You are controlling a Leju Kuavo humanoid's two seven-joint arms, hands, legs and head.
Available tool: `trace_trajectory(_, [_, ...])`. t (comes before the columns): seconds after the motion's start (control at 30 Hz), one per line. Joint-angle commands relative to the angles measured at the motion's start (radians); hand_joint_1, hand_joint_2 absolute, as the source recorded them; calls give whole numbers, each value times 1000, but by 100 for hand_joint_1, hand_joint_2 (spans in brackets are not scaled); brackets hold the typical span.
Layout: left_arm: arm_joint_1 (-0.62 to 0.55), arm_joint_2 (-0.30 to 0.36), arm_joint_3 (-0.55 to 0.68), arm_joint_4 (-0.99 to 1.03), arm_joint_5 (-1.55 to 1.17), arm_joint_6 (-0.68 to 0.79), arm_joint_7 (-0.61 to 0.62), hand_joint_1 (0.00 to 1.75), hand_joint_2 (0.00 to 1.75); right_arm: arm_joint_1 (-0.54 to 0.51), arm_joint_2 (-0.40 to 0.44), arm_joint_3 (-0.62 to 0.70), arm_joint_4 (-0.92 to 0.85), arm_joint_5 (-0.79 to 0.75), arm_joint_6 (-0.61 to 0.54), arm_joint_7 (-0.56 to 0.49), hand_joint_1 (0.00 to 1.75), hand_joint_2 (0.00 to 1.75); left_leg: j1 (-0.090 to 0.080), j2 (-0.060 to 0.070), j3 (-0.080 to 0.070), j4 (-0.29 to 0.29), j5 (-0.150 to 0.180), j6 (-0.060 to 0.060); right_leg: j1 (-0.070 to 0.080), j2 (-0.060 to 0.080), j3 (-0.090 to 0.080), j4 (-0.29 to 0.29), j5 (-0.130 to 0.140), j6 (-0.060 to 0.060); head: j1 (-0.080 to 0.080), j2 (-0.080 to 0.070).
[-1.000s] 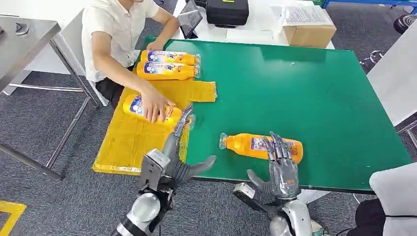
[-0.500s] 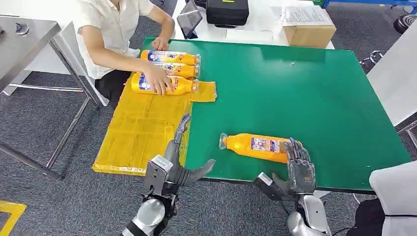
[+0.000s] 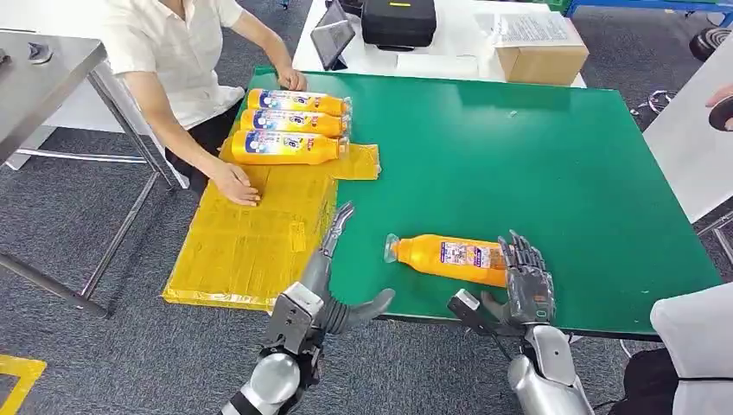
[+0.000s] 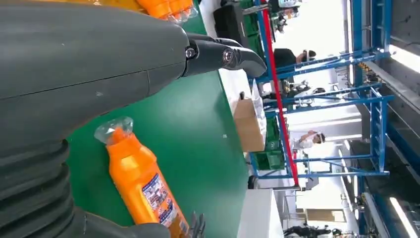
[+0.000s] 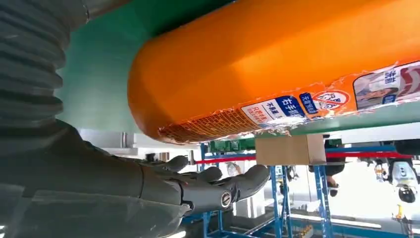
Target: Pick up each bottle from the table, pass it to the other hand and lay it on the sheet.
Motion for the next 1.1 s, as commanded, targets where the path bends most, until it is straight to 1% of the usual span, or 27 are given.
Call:
trace_trajectory(0.03, [-35, 12, -21, 46, 3, 2, 2, 0, 175, -21, -11, 26, 101, 6, 6, 2, 0, 175, 1, 0, 4, -1, -1, -2, 1, 0, 5, -2, -1, -2, 0, 0])
trace_trajectory(0.2, [-41, 14, -22, 55, 4, 0, 3, 0, 175, -32, -3, 24, 108, -12, 6, -7, 0, 175, 1, 0, 3, -1, 0, -1, 1, 0, 3, -1, 0, -1, 0, 0])
trace_trajectory(0.3, [-60, 3, -26, 94, 22, -5, 18, 0, 175, -79, 31, 35, 193, -30, 6, 4, 0, 175, 1, 1, 3, -1, 0, -2, 1, 1, 3, -1, 0, -2, 0, 0])
trace_trajectory(0.43, [-71, -1, -34, 108, 27, -10, 18, 0, 175, -101, 70, 43, 214, -29, 6, 5, 0, 175, 2, 3, 5, -1, -1, -3, 2, 3, 4, -1, 0, -3, 0, 0])
trace_trajectory(0.5, [-75, -3, -35, 114, 31, -10, 20, 0, 175, -109, 76, 54, 234, -22, 6, 12, 0, 175, 1, 1, 3, -1, -1, -2, 1, 2, 3, -1, 0, -2, 0, 0])
trace_trajectory(0.57, [-83, -4, -37, 125, 35, -7, 23, 0, 175, -134, 73, 68, 295, -36, 6, 7, 0, 175, 2, 3, 6, -2, -1, -3, 2, 3, 5, -1, 0, -3, 0, 0])
trace_trajectory(0.6, [-85, -3, -37, 128, 36, -7, 23, 0, 175, -129, 78, 73, 303, -35, 6, 20, 175, 175, 3, 3, 8, -2, -2, -4, 3, 4, 7, -2, -1, -4, 0, 0])
trace_trajectory(0.63, [-91, -3, -39, 133, 42, -14, 27, 0, 175, -171, 58, 78, 412, -73, 111, 52, 175, 175, 2, 3, 5, -1, -1, -2, 2, 3, 4, -1, 0, -2, 0, 0])
trace_trajectory(0.7, [-95, -3, -39, 135, 47, -19, 30, 0, 175, -181, 37, 84, 437, -91, 119, 48, 175, 175, 2, 3, 7, -2, -1, -2, 2, 2, 6, -2, 0, -3, 0, 0])
trace_trajectory(0.73, [-97, -4, -39, 136, 49, -21, 32, 0, 175, -183, 34, 82, 444, -96, 124, 55, 175, 175, 2, 3, 5, -1, -1, -2, 2, 1, 5, -2, 0, -2, 0, 0])
trace_trajectory(0.83, [-103, -4, -43, 138, 54, -28, 36, 0, 175, -187, 25, 88, 463, -102, 150, 71, 161, 175, 2, 4, 9, -2, 0, -2, 2, 2, 7, -2, 0, -3, 0, 0])
trace_trajectory(0.87, [-104, -4, -43, 139, 54, -29, 36, 0, 175, -186, 24, 88, 464, -103, 151, 73, 161, 175, 2, 3, 9, -1, 0, -2, 2, 2, 7, -2, 0, -2, 1, 0])
trace_trajectory(0.9, [-105, -3, -45, 139, 54, -30, 36, 0, 175, -185, 22, 86, 467, -108, 154, 79, 154, 175, 2, 3, 9, -2, 0, -2, 2, 1, 8, -3, 0, -3, 1, 0])
trace_trajectory(0.97, [-105, -2, -49, 141, 56, -35, 38, 0, 175, -184, 19, 85, 472, -117, 163, 84, 161, 175, 2, 5, 11, -1, -1, -1, 2, 3, 5, -2, 0, -2, 0, 0])
trace_trajectory(1.0, [-106, -2, -50, 143, 57, -36, 39, 0, 175, -185, 17, 86, 474, -118, 166, 86, 162, 175, 2, 3, 12, -2, 0, -2, 2, 1, 6, -4, 1, -3, 0, 0])
trace_trajectory(1.03, [-106, -2, -50, 144, 59, -37, 40, 0, 175, -186, 16, 87, 477, -120, 171, 89, 164, 175, 2, 4, 14, -1, -2, -1, 2, 2, 4, -3, 0, -3, 0, 0])
trace_trajectory(1.1, [-106, -1, -51, 146, 62, -38, 42, 0, 175, -187, 17, 87, 480, -126, 179, 92, 161, 175, 2, 3, 17, -2, -2, 0, 2, 1, 5, -4, -1, -3, 0, 0])
